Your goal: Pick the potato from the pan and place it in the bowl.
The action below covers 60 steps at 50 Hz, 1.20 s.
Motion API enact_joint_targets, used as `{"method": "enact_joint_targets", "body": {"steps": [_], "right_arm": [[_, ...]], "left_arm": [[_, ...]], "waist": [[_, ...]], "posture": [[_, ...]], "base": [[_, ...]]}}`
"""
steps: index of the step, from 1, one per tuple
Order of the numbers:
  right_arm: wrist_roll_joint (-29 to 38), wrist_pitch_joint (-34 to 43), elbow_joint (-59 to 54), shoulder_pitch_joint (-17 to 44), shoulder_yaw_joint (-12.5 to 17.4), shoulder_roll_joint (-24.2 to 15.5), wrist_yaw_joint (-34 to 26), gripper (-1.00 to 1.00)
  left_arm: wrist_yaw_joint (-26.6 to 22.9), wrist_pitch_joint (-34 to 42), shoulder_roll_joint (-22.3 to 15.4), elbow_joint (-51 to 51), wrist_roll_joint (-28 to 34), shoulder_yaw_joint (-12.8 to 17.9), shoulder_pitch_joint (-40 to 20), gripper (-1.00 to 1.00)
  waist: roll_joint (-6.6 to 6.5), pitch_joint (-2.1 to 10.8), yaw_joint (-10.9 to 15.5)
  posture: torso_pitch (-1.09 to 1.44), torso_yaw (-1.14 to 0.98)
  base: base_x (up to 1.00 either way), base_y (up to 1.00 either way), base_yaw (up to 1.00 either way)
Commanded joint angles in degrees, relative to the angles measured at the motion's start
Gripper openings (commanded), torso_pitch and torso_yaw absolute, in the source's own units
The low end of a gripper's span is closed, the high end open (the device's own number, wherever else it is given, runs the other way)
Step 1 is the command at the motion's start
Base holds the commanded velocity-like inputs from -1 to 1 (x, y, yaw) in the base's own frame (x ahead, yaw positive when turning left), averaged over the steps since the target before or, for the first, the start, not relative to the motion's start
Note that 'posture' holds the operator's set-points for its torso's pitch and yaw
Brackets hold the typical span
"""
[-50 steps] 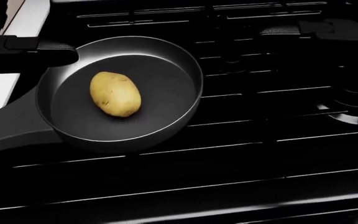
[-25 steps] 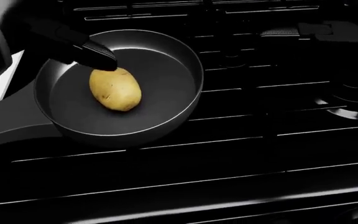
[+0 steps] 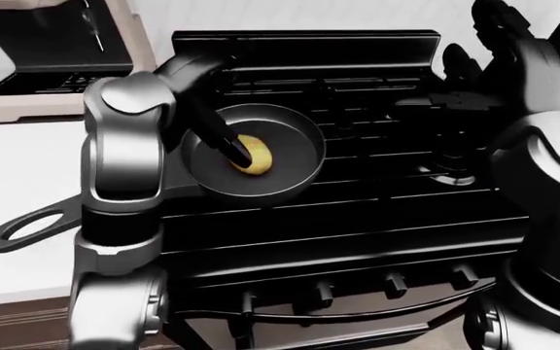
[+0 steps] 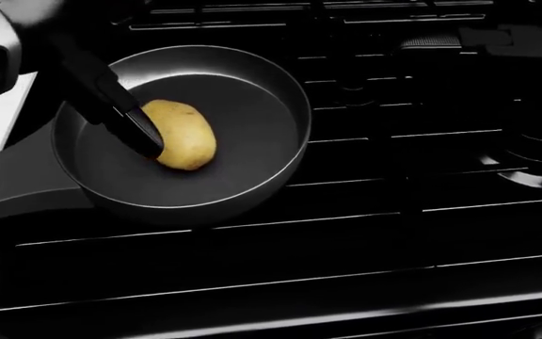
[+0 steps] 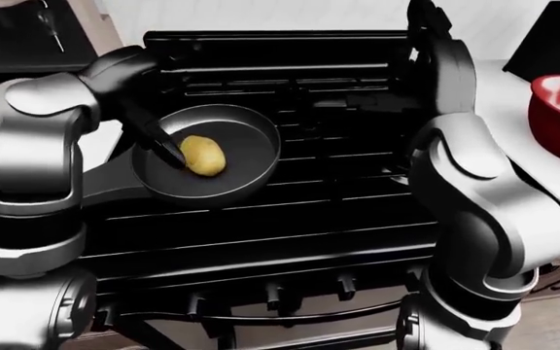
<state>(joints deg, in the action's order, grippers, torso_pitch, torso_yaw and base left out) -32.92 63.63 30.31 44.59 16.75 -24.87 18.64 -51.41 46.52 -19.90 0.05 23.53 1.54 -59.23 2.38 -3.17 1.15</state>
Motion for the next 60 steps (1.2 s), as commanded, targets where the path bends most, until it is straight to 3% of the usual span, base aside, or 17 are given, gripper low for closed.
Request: {"method": "enact_joint_targets", "body": {"steps": [1,10,20,36,60], "right_arm": [[-0.2,-1.4,1.4,1.8,0.8,-0.7,0.3,1.0],[-0.6,-1.5,1.3,1.8,0.8,-0.9,0.7,1.0],[-1.6,-1.6,1.1,2.0,1.1,-1.5,1.1,1.0],[-2.1,-1.7,1.3,1.9,1.1,-1.8,1.5,1.0],[-3.5,-2.1,1.2,2.0,1.3,-2.4,2.1,1.0]], "left_arm": [[-0.9,-2.8,-0.3,0.5,2.1,0.7,-2.3,1.0],[-3.8,-6.5,1.1,-2.9,5.9,0.6,-2.9,0.69],[-5.5,-11.2,2.0,-6.9,10.2,0.1,-3.4,0.51],[-10.5,-16.3,2.4,-7.8,16.4,0.0,-1.9,0.44],[-6.0,-24.6,2.9,-17.0,21.1,0.2,-2.8,0.45]], "waist": [[0.04,1.65,0.0],[0.29,1.66,0.1],[0.49,1.64,0.2],[0.6,1.68,0.2],[0.69,1.89,0.2]], "posture": [[0.0,0.0],[0.0,0.0],[0.0,0.0],[0.0,0.0],[0.0,0.0]], "base": [[0.0,0.0,0.0],[0.0,0.0,0.0],[0.0,0.0,0.0],[0.0,0.0,0.0],[0.0,0.0,0.0]]}}
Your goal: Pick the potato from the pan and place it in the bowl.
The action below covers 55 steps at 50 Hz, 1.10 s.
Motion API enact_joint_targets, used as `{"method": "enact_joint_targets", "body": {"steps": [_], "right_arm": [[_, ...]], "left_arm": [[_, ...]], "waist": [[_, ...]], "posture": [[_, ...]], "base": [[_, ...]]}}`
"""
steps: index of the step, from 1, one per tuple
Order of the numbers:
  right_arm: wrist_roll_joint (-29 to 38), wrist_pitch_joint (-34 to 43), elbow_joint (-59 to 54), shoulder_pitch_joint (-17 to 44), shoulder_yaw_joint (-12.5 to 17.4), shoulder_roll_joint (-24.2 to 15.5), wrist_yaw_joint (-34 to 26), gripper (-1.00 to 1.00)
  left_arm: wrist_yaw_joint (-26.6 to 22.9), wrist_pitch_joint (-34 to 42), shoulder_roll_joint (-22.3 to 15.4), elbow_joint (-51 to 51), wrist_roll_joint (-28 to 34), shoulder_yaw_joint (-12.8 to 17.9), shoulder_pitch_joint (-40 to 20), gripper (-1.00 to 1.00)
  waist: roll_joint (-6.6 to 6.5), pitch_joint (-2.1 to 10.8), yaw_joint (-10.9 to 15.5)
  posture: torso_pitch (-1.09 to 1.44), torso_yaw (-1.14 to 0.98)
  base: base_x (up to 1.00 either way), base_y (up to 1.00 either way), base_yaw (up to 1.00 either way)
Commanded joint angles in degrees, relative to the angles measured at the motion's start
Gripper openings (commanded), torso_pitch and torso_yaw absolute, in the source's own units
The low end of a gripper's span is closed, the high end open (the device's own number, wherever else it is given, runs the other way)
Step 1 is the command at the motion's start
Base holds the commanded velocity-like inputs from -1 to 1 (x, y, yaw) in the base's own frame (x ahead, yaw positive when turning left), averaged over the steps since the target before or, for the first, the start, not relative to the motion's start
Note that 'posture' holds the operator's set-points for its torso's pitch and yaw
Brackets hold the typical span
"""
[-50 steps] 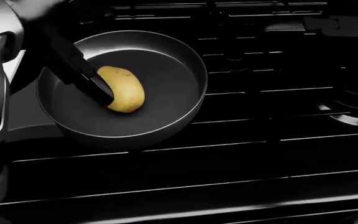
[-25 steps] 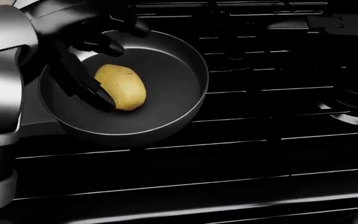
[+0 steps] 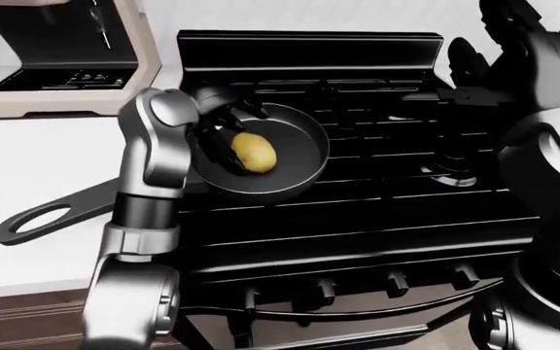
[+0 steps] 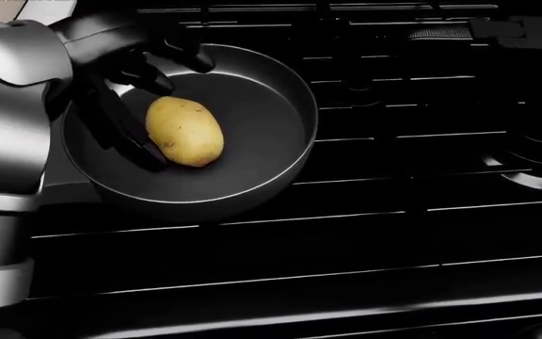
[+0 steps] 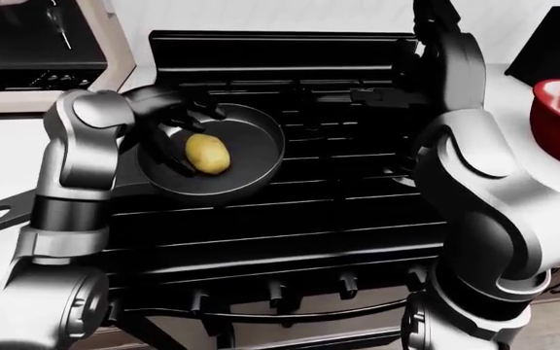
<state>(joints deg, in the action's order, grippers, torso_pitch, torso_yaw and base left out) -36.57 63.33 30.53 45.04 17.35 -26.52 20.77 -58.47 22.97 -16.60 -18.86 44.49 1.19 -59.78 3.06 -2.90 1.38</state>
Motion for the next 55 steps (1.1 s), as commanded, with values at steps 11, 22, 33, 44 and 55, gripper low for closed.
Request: {"method": "enact_joint_targets", "body": {"steps": [11,22,33,44,55], "right_arm": [[-0.3,-1.9,0.8,1.8,0.7,-1.0,0.3,1.0],[-1.0,-1.8,1.0,1.9,0.9,-1.2,0.7,1.0],[-1.1,-2.1,1.0,1.7,0.8,-1.3,0.7,1.0],[-1.9,-1.8,1.0,1.8,1.0,-1.6,1.2,1.0],[-2.1,-2.0,0.9,1.9,0.9,-1.7,1.4,1.0]], "left_arm": [[3.1,-3.5,0.3,-1.7,0.9,0.3,-2.9,0.46],[4.6,-4.6,0.8,-3.6,0.8,0.2,-2.6,0.42],[4.8,-4.9,1.4,-3.9,0.7,-0.1,-2.1,0.39],[5.0,-5.3,1.8,-3.3,1.0,-0.2,-1.8,0.13],[3.5,-7.3,2.1,-1.7,3.4,-1.1,0.3,-0.01]], "waist": [[0.05,1.71,0.0],[0.05,1.73,0.0],[0.03,1.83,0.0],[0.07,1.9,0.0],[0.01,1.94,0.0]], "posture": [[0.0,0.0],[0.0,0.0],[0.0,0.0],[0.0,0.0],[0.0,0.0]], "base": [[0.0,0.0,0.0],[0.0,0.0,0.0],[0.0,0.0,0.0],[0.0,0.0,0.0],[0.0,0.0,0.0]]}}
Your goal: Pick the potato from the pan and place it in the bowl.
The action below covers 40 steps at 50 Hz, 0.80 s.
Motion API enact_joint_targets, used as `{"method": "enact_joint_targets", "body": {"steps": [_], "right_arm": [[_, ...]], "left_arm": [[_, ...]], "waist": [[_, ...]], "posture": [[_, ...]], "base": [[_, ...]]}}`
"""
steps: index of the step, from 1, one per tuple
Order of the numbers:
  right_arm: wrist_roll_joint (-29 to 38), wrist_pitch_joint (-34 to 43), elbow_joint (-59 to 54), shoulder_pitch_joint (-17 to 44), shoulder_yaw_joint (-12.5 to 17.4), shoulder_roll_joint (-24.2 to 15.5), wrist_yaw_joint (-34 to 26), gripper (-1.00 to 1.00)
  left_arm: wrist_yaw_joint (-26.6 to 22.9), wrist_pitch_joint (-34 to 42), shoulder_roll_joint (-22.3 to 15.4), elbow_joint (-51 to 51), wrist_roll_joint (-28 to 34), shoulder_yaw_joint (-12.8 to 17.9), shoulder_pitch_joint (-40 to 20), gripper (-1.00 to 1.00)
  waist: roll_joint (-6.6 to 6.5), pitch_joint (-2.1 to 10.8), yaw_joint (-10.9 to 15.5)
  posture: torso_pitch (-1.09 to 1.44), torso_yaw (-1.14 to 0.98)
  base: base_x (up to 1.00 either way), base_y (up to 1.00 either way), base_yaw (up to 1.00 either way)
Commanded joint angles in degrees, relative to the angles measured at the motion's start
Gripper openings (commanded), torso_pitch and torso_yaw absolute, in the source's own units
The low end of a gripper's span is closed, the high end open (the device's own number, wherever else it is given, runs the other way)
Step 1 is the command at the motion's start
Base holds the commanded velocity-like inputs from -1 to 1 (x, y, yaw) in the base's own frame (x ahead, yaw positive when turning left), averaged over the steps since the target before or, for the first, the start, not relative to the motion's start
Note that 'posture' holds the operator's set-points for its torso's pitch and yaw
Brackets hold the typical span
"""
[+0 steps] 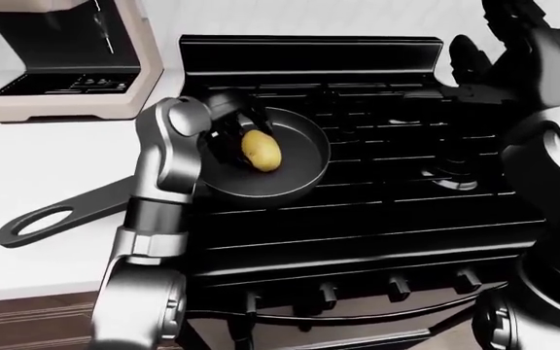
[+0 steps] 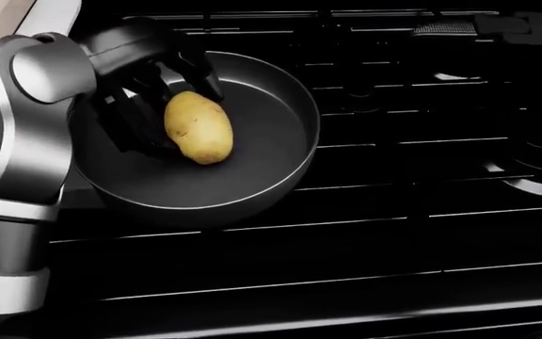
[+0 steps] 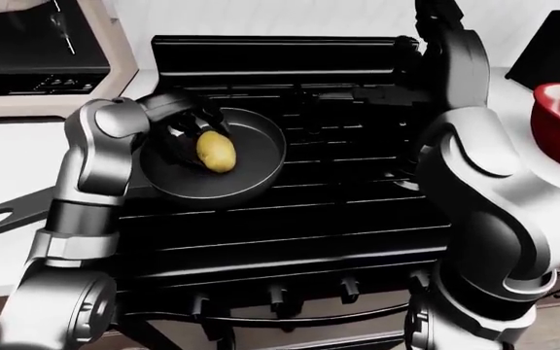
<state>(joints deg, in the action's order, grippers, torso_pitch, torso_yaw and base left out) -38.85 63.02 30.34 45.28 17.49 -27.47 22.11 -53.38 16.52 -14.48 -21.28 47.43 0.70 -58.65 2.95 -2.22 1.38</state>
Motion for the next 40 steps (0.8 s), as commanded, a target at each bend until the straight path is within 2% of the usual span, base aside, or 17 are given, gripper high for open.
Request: {"method": "enact_joint_targets", "body": {"steps": [1,15,26,40], "right_arm": [[0.1,-1.7,1.1,1.6,0.8,-0.8,0.1,1.0],[-0.2,-2.0,1.0,1.5,0.9,-1.1,0.2,1.0],[-0.5,-2.0,1.0,1.6,1.0,-1.3,0.4,1.0],[-0.4,-2.2,0.8,1.6,0.7,-1.1,0.4,1.0]], "left_arm": [[-1.8,-1.0,0.1,0.9,0.7,-0.7,-0.7,-0.02],[-2.0,-2.8,1.7,1.5,2.6,-0.5,0.1,-0.11],[-0.1,-2.4,1.2,-0.2,1.6,-0.1,-1.9,-0.33],[2.3,-1.8,-0.2,-2.7,0.0,0.4,-5.0,-0.44]], "waist": [[0.11,1.27,0.0],[0.22,1.35,0.2],[0.27,1.22,0.2],[0.29,1.02,0.1]], "posture": [[0.0,0.0],[0.0,0.0],[0.0,0.0],[0.0,0.0]], "base": [[0.0,0.0,0.0],[0.0,0.0,0.0],[0.0,0.0,0.0],[0.0,0.0,0.0]]}}
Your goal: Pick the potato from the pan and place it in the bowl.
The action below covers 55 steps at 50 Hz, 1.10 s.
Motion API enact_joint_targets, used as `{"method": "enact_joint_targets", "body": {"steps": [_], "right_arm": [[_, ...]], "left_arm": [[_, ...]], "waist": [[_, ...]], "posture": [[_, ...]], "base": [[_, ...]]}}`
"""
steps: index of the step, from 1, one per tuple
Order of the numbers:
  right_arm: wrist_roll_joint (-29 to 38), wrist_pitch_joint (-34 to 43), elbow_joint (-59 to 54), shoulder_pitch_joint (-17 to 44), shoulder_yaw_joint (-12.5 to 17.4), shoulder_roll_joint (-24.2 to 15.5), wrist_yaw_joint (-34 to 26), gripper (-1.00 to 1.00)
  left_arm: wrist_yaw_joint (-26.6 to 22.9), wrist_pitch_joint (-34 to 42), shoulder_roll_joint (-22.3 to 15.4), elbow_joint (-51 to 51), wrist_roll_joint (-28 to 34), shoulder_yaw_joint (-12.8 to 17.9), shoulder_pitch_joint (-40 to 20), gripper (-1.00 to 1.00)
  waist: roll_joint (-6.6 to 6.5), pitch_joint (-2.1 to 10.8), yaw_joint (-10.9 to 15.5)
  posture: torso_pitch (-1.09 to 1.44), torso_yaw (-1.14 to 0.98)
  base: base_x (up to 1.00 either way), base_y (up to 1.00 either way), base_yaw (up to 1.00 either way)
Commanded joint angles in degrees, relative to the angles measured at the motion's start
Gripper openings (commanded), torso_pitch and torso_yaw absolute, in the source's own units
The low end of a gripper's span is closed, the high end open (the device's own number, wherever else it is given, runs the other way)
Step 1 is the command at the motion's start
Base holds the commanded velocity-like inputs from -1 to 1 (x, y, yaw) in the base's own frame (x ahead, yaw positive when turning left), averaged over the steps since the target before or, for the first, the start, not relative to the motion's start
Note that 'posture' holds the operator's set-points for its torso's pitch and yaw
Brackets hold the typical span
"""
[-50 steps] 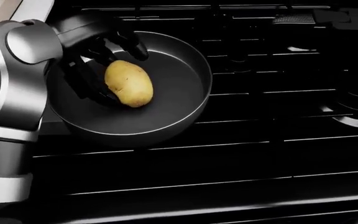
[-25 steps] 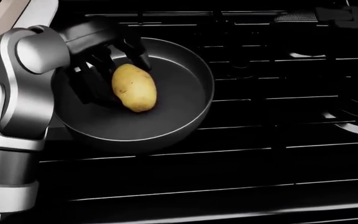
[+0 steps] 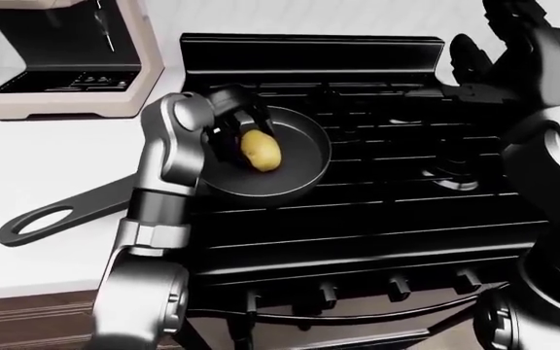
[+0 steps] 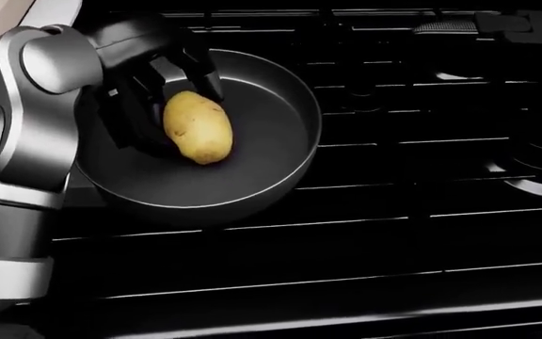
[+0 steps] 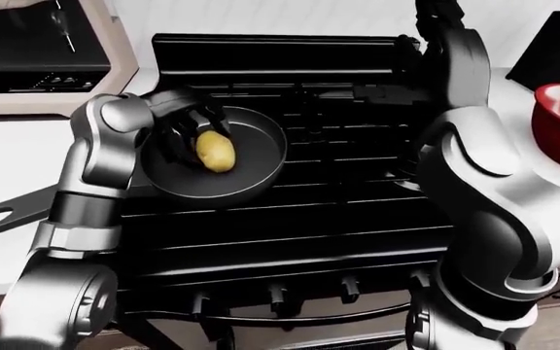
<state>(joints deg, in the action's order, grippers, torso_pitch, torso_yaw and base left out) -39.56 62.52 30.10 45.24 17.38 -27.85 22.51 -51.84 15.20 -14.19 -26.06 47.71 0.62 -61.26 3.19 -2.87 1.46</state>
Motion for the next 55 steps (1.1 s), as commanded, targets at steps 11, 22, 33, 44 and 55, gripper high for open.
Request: {"method": "enact_joint_targets", "body": {"steps": [11,22,33,44,55], "right_arm": [[0.0,-1.4,1.1,1.8,1.0,-0.8,0.2,1.0],[0.4,-1.4,1.2,1.5,0.8,-0.8,0.1,1.0],[0.8,-0.5,0.8,1.7,0.8,-1.1,-0.1,1.0],[1.1,0.7,0.9,1.9,0.9,-0.8,-0.2,1.0],[1.6,0.6,0.9,1.8,0.8,-0.5,-0.6,1.0]], "left_arm": [[2.0,0.0,-1.7,-0.5,-1.5,1.1,-6.5,-0.54],[2.9,1.1,-3.2,-1.5,-3.0,1.5,-9.1,-0.58],[2.8,1.9,-4.6,-2.8,-3.9,1.9,-12.6,-0.64],[3.4,2.1,-5.4,-4.1,-4.5,2.0,-14.4,-0.65],[3.7,1.8,-6.0,-5.0,-4.8,2.0,-15.0,-0.66]], "waist": [[0.11,1.54,-0.1],[0.01,1.48,-0.1],[0.09,1.45,-0.2],[-5.17,2.38,0.1],[1.59,1.65,1.0]], "posture": [[0.0,0.0],[0.0,0.0],[0.0,0.0],[0.0,0.0],[0.0,0.0]], "base": [[0.0,0.0,0.0],[0.0,0.0,0.0],[0.0,0.0,0.0],[0.0,-0.4,0.0],[0.0,-0.78,0.0]]}}
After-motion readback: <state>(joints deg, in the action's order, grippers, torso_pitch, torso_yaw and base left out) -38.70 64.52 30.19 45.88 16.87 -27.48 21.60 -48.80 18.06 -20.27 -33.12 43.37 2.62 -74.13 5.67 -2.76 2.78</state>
